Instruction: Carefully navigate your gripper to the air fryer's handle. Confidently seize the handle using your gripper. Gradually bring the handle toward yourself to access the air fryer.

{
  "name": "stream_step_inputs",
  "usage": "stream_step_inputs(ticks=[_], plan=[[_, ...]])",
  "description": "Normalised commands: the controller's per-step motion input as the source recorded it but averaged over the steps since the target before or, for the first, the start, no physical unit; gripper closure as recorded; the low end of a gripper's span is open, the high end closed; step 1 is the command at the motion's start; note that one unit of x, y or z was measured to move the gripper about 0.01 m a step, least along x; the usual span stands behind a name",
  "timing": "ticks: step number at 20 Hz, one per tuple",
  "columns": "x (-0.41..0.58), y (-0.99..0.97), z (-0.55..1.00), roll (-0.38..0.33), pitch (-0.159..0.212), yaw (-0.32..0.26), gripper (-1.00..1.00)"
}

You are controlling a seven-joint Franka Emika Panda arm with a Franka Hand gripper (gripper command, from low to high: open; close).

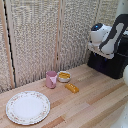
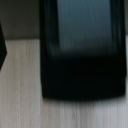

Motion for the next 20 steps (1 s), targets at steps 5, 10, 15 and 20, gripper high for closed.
stream_step_inputs(ticks=[5,10,15,20], plan=[[0.000,-0.11,0.00,0.000,0.004,0.029,1.00],[0.000,0.00,0.00,0.000,0.000,0.000,1.00],[0.122,0.00,0.10,0.055,0.052,-0.007,1.00],[0.191,0.09,0.30,0.246,0.166,-0.036,1.00]])
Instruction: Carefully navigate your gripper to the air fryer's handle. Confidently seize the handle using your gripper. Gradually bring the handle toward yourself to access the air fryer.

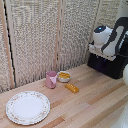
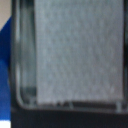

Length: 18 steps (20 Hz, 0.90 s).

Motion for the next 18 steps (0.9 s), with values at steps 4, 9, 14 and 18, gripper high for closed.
stream_step_inputs(ticks=[4,9,14,18], plan=[[0.197,0.34,0.21,0.272,0.140,-0.080,1.00],[0.071,0.43,0.22,0.246,0.061,-0.140,1.00],[0.000,0.41,0.17,0.143,0.007,-0.201,1.00],[0.000,0.48,0.21,0.114,0.000,-0.189,1.00]])
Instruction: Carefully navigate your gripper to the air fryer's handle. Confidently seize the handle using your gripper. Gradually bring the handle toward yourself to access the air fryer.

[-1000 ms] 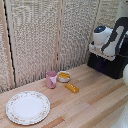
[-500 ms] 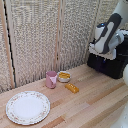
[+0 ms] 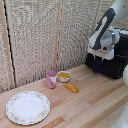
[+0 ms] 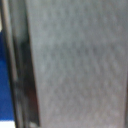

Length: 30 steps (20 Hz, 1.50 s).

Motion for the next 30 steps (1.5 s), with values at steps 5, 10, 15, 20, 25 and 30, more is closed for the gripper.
stream_step_inputs(ticks=[5,10,15,20,25,30], plan=[[0.000,0.48,0.17,0.099,0.003,-0.191,1.00],[0.000,0.46,0.15,0.106,0.006,-0.201,1.00],[0.000,0.48,0.11,0.090,0.005,-0.205,1.00],[-0.051,0.71,0.03,0.036,-0.008,-0.144,1.00],[-0.079,0.87,-0.17,-0.067,-0.032,-0.050,1.00],[-0.088,0.89,-0.14,-0.082,-0.019,-0.024,1.00]])
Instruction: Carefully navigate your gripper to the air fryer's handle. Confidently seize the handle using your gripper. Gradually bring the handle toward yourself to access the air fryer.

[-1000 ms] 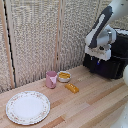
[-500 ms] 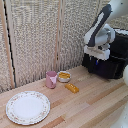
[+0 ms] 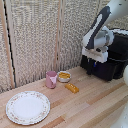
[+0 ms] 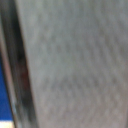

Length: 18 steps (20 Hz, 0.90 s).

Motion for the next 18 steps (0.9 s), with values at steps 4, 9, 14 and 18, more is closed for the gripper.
stream_step_inputs(ticks=[4,9,14,18], plan=[[-0.004,0.91,0.00,-0.016,-0.003,-0.058,1.00],[0.000,0.65,0.04,-0.024,0.002,-0.078,-1.00],[-0.110,-0.08,0.63,-0.123,0.048,-0.069,-1.00],[-0.135,0.00,0.83,-0.031,0.039,0.032,-1.00]])
